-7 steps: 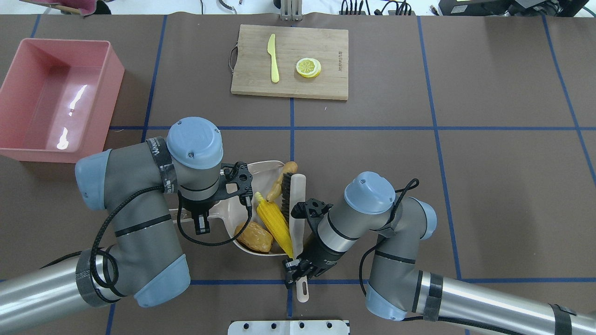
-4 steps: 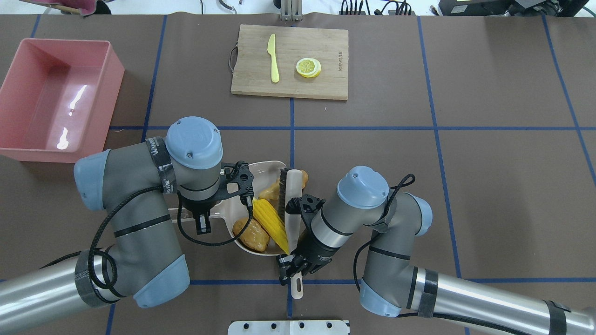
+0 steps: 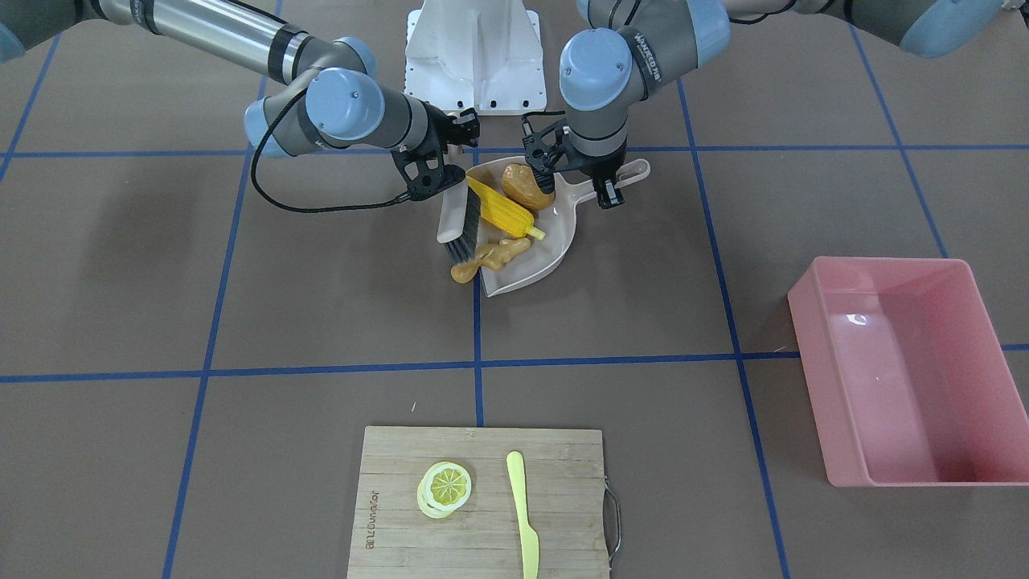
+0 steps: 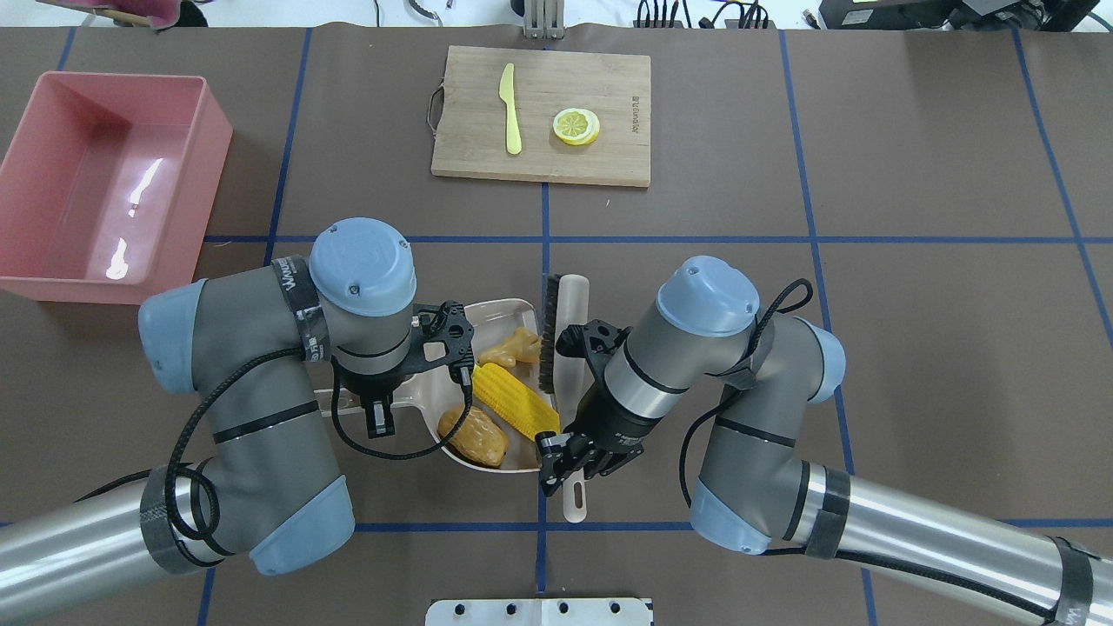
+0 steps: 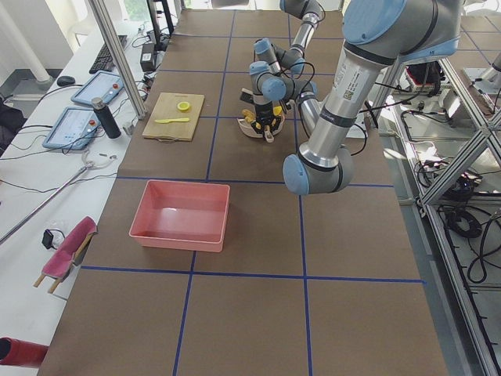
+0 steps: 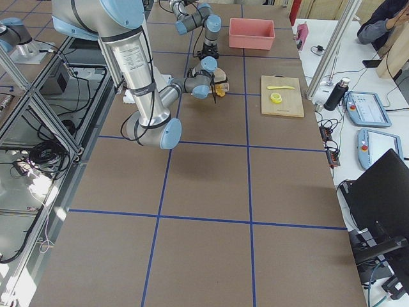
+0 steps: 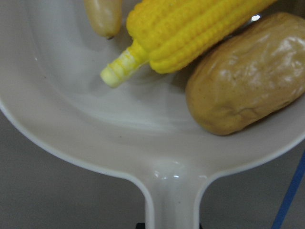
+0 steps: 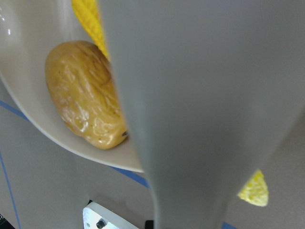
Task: Sweep and dump trash into bin
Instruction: 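Lift the brush back and sweep the ginger toward the dustpan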
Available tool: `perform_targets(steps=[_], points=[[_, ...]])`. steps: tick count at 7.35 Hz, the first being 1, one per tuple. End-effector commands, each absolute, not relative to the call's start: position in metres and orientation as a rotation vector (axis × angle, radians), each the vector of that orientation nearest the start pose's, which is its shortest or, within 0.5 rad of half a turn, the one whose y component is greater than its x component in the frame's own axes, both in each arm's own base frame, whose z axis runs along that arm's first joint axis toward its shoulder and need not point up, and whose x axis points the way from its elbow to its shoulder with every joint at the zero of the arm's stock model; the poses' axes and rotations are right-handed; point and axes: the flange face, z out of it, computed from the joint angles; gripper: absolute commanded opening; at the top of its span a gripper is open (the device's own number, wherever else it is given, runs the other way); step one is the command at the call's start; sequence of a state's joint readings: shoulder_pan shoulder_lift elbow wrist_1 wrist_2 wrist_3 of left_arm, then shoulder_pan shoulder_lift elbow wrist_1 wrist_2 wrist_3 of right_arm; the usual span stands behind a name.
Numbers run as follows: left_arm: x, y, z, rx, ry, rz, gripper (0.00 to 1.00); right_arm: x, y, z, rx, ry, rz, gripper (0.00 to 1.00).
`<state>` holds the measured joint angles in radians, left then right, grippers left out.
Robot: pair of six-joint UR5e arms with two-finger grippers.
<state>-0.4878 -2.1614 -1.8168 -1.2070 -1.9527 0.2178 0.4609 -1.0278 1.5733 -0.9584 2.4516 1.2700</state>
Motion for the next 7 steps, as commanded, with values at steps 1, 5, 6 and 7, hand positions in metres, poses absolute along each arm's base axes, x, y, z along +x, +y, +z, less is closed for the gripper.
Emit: perform_targets(steps=[1,5,6,7], points=[[0.513,-0.381,0.262,0.292,0.582,1.349,0.00,-0.514,-0.385,0.261,-0.313,-1.298,-0.325,0.00],[0.513,-0.381,0.268,0.282,0.578,1.347,0.00,-0.476,-0.447,0.327,-0.225,-1.282,-0.435,0.00],[0.513,-0.381,0.268,0.281,0.576,1.347,0.00,-0.487,-0.454,0.336,-0.269,-1.285,-0.487,0.00],[0.513,-0.381,0.268,0.282,0.576,1.348,0.00,-0.508,-0.459,0.329,-0.361,-1.286,-0.500,0.00]])
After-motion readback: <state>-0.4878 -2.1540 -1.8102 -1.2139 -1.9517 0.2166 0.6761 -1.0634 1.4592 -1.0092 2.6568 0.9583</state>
